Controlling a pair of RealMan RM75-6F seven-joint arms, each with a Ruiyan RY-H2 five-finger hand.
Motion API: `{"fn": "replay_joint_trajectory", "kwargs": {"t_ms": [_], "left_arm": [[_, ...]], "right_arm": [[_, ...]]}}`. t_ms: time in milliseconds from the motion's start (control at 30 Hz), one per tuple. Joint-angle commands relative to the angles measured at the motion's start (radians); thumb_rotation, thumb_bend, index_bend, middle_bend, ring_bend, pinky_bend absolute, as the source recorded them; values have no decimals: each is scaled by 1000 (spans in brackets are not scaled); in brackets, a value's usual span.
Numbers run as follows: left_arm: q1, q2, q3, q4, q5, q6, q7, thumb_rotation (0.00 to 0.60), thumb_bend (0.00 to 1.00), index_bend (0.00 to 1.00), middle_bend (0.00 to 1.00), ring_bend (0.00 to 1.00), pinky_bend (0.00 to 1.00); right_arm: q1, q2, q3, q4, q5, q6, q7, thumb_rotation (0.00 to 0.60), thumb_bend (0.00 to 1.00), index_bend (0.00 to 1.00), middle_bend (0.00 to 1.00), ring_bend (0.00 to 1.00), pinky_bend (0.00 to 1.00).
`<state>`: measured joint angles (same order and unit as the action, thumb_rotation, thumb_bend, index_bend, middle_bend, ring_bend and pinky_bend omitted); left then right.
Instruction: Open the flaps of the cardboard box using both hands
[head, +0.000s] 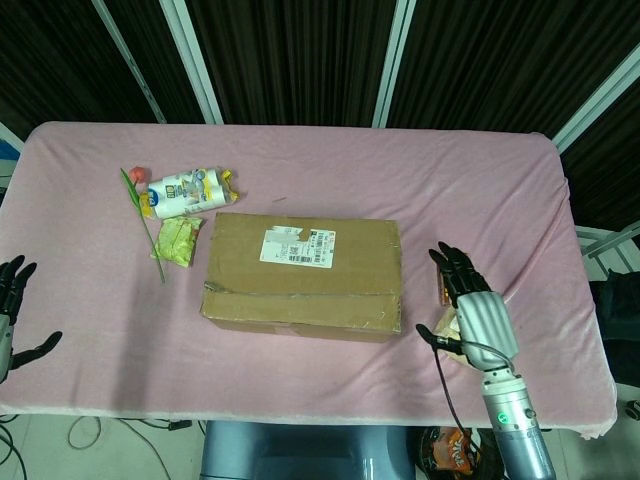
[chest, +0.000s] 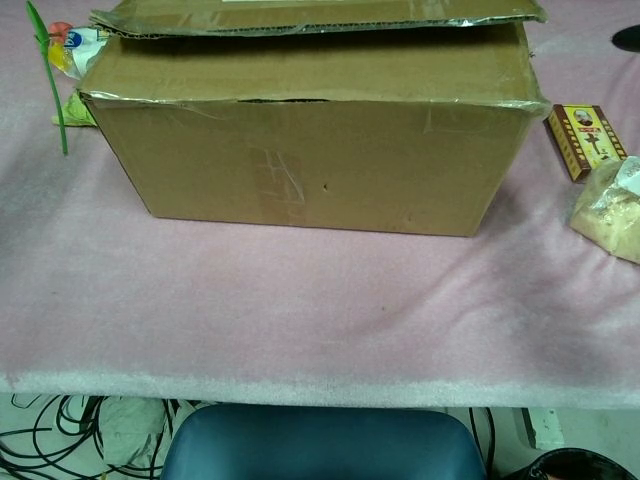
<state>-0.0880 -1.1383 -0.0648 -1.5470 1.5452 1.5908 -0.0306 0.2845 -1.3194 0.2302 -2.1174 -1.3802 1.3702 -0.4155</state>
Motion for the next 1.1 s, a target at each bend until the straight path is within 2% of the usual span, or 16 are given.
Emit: {"fn": "replay_joint_trajectory", "kwargs": {"t_ms": [33,400,600,867,1100], "left_arm": [[0,3,-5,-4,0,6,1,600,118,0,0,0,18],[1,6,-13,-6,-16,2,-12,600,118,0,0,0,18],[1,7,-13,-8,-18,-4,-18,600,118,0,0,0,18],[1,8,-15,-10,-25,-11,-31,600,118,0,0,0,18],[0,11,-15,-11,-30,-17,-38,600,118,0,0,0,18]], "right_arm": [[52,-60,34,-29,76,-28,-83,600,234,0,0,0,232],[144,-191,67,58,195,-48,-193,600,234,0,0,0,232],[192,-242,87,138,201,-55,-222,600,235,0,0,0,232],[257,-302,122,239,154,-42,-241,600,235,0,0,0,232],[317,-320,192,265,176,-52,-257,600,235,0,0,0,232]]}}
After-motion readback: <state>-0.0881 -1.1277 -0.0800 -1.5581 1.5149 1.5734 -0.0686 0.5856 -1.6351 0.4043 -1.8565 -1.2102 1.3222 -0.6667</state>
